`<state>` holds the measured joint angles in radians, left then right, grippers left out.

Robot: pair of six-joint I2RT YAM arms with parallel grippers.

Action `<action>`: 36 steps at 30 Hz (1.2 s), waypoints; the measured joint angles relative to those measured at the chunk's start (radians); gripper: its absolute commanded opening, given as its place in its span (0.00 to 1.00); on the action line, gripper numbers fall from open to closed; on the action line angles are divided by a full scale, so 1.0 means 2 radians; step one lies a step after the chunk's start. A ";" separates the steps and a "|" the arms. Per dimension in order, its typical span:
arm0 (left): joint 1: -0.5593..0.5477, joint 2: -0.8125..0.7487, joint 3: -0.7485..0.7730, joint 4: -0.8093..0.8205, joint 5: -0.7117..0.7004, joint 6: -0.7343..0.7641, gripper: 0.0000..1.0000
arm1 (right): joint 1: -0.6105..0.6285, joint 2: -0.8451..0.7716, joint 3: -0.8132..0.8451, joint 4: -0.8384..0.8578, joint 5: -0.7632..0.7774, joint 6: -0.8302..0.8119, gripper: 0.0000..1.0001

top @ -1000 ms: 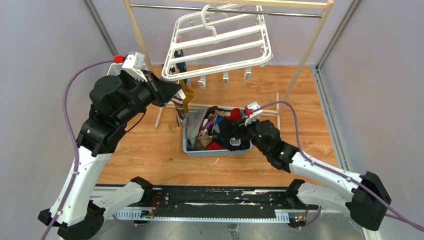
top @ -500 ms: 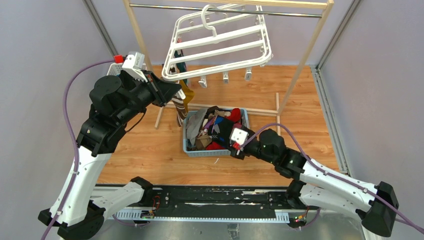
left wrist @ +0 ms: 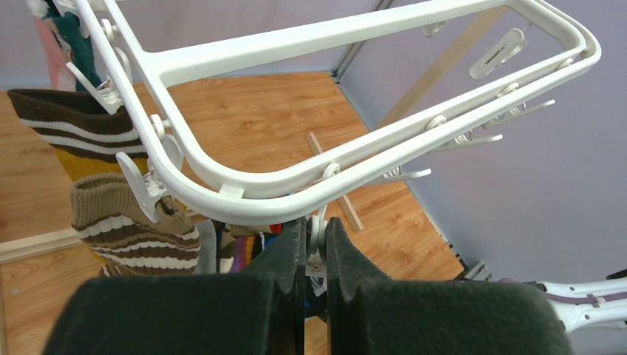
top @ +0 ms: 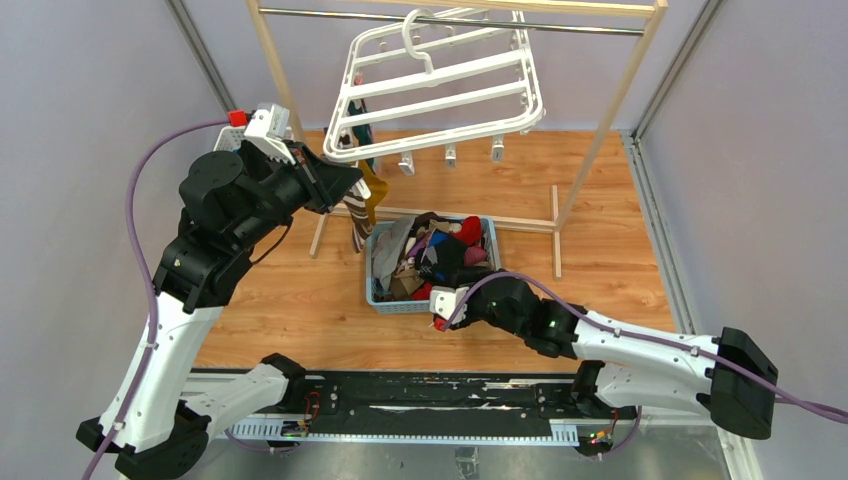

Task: Clip the socks to the hanger
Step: Pick up the sock from the bin.

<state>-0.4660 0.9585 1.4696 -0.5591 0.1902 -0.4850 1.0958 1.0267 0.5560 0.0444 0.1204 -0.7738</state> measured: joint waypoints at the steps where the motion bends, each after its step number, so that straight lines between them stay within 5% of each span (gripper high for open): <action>1: 0.000 0.000 0.000 -0.001 0.000 0.000 0.00 | 0.000 0.000 0.000 0.013 0.009 -0.008 0.54; 11: 0.002 0.000 0.000 -0.002 0.000 0.001 0.00 | 0.002 0.006 -0.003 0.073 0.032 -0.044 0.55; 15: 0.002 0.000 0.000 -0.003 0.001 0.001 0.00 | 0.003 0.010 -0.002 0.068 0.026 -0.044 0.62; 26: 0.002 0.000 0.000 -0.003 0.001 0.002 0.01 | 0.028 0.000 0.002 0.041 0.005 -0.042 0.61; 31: 0.003 0.000 0.000 -0.003 0.000 0.002 0.01 | 0.031 0.027 0.001 0.079 0.010 -0.045 0.51; 36: 0.003 0.000 0.000 -0.005 0.000 0.002 0.01 | 0.031 0.047 0.001 0.109 0.023 -0.055 0.21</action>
<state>-0.4603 0.9585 1.4696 -0.5697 0.1909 -0.4816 1.1584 1.1206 0.5583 0.2630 0.1665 -0.8845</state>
